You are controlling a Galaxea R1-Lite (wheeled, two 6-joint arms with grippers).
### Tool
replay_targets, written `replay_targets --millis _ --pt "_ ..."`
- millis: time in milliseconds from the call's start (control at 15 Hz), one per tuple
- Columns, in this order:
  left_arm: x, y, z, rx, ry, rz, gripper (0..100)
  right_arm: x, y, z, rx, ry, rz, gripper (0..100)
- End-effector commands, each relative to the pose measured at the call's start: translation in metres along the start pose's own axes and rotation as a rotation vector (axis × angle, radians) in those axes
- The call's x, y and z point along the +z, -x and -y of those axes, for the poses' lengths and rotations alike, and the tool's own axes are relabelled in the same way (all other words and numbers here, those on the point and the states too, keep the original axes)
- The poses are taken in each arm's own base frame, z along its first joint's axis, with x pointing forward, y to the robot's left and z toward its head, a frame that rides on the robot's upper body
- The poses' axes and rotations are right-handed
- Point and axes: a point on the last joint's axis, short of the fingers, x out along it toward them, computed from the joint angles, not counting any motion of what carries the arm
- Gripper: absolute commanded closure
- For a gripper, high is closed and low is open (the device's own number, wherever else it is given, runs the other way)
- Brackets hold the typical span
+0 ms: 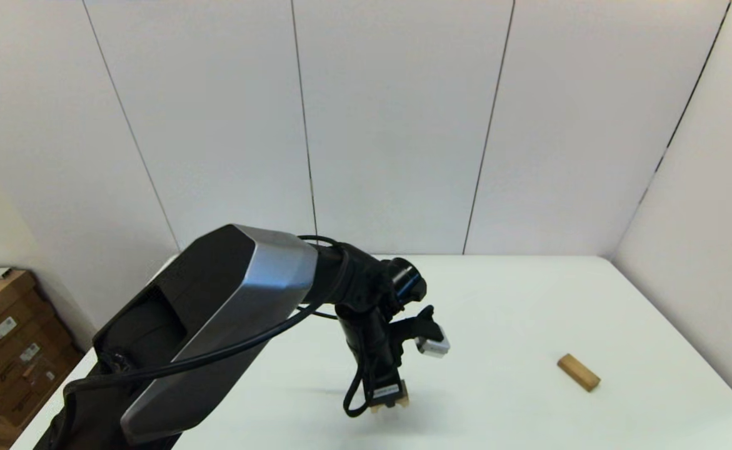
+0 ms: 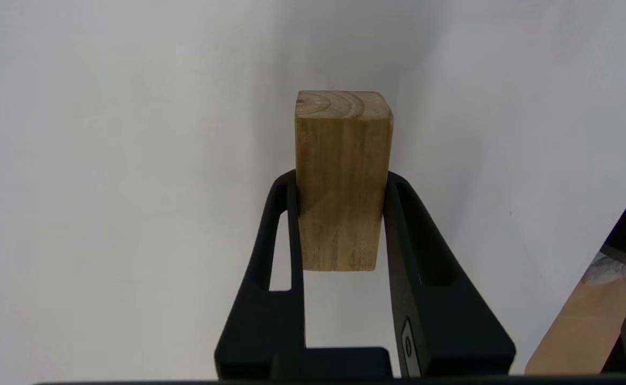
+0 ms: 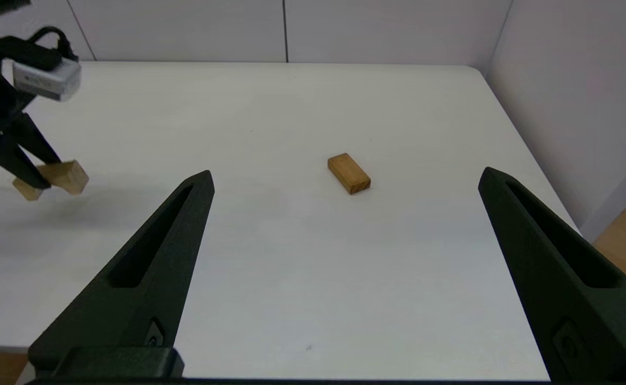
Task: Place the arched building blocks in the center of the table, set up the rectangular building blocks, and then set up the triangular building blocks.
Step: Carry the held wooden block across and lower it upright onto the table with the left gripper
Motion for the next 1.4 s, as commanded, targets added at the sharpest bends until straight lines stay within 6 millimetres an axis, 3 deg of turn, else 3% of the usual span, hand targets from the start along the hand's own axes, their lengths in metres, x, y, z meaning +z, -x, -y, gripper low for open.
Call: replay_targets --millis 67,333,1400 --pt "0.005 -0.009 0.011 -0.023 -0.027 -0.023 100 0.0 0.0 0.0 0.001 0.001 0.0 0" --pt "0.005 -0.008 0.023 -0.061 -0.038 -0.07 100 0.0 0.0 0.0 0.001 0.001 0.0 0" --pt "0.003 -0.018 0.025 -0.068 -0.086 -0.066 100 0.0 0.0 0.0 -0.001 0.001 0.0 0"
